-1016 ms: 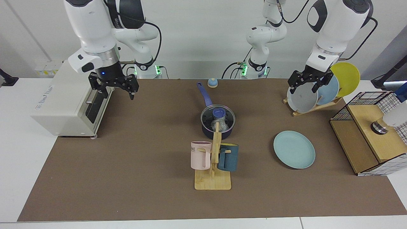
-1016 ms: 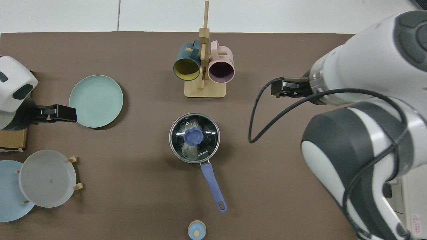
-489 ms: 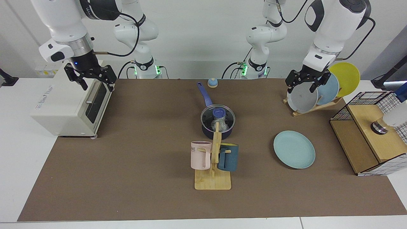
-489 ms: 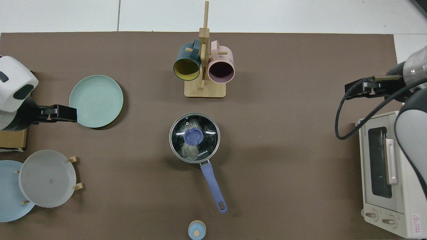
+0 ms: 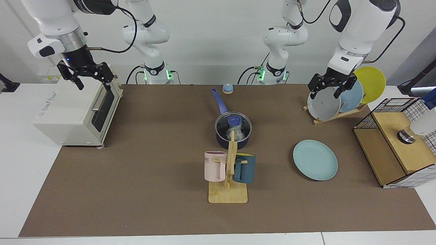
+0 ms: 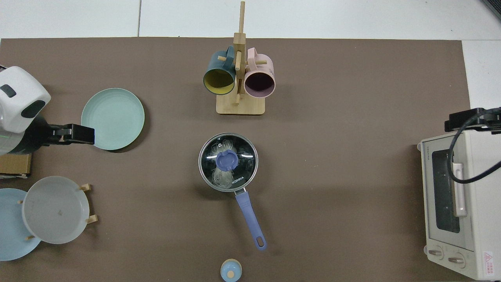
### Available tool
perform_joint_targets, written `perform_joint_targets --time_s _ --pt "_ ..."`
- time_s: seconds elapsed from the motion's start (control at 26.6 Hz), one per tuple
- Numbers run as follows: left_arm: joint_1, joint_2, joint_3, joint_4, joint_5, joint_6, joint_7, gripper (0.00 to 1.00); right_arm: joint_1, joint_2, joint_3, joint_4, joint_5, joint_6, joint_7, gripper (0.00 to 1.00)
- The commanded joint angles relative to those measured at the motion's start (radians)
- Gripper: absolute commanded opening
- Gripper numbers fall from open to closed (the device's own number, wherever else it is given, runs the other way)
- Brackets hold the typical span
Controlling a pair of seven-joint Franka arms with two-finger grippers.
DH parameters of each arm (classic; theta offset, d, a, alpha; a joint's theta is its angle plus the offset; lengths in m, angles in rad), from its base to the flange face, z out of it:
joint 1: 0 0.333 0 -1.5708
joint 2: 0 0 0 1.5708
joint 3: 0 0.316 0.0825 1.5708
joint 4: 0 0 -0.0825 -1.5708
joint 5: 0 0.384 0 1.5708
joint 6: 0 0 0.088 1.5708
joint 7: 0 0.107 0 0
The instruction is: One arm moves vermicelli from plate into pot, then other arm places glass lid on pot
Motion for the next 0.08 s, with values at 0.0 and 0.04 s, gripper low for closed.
perform_joint_targets --time_s 0.0,0.04 --pt "-0.017 -0.006 0.016 0.015 -0.009 -0.031 0.004 1.00 -0.003 -0.012 0.005 -0.024 0.007 0.018 -0.027 1.00" --pt "-0.016 -0.006 0.017 0.015 -0.005 -0.031 0.004 1.00 -0.003 -0.012 0.005 -0.025 0.007 0.018 -0.029 1.00"
